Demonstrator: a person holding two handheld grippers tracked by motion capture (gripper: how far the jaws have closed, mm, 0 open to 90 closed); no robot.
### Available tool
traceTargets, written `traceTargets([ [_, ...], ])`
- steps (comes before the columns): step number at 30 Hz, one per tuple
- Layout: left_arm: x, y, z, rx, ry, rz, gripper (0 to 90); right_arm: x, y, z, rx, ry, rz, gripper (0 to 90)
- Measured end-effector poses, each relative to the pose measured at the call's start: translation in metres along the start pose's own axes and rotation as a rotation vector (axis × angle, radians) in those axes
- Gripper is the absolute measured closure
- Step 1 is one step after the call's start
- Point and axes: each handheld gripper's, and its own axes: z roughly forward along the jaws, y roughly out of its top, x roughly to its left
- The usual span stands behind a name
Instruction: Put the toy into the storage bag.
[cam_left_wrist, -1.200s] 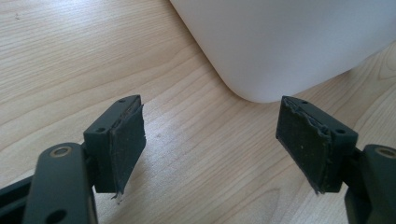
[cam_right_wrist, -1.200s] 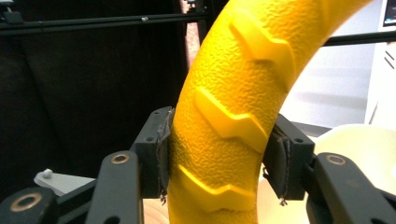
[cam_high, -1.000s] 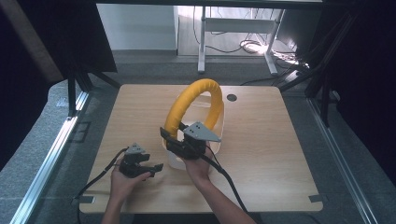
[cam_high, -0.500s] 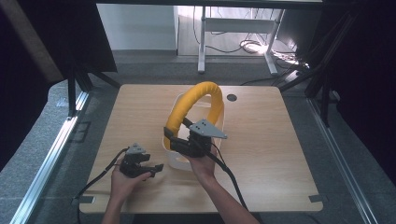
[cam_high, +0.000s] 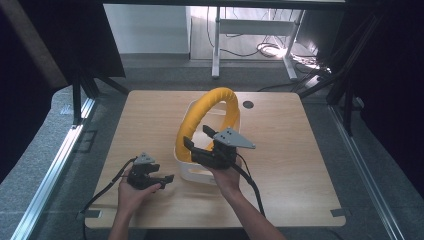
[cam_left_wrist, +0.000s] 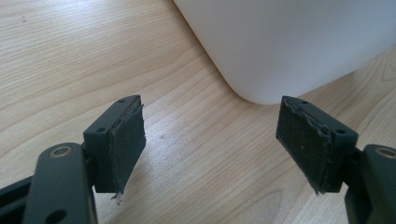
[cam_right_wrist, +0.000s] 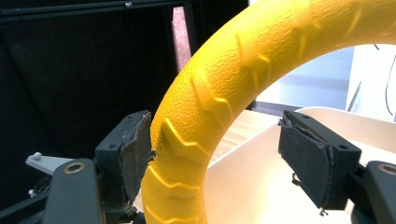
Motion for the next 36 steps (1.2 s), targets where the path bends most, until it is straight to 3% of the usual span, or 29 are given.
traceTargets([
  [8,-0.001,-0.001,-0.001,0.0,-0.003,0.007,24.1,-0.007,0.0,-0.016,-0.007,-0.015,-0.019,25.9],
  [14,-0.001,-0.001,-0.002,-0.005,-0.006,0.009,24.1,-0.02,-0.002,-0.034,-0.008,-0.037,-0.022,26.7],
  [28,0.0,-0.001,-0.001,0.003,0.002,0.014,24.1,-0.057,-0.012,-0.069,-0.016,-0.105,-0.024,28.4],
  [29,0.0,-0.001,-0.001,0.003,0.002,0.015,24.1,-0.065,-0.015,-0.076,-0.023,-0.124,-0.027,28.8],
  [35,-0.001,-0.001,-0.001,0.004,0.007,0.019,24.1,-0.082,-0.024,-0.088,-0.013,-0.161,-0.017,29.0],
  [36,-0.001,-0.001,0.0,0.003,0.01,0.016,24.1,-0.091,-0.03,-0.094,-0.005,-0.18,-0.015,29.2],
])
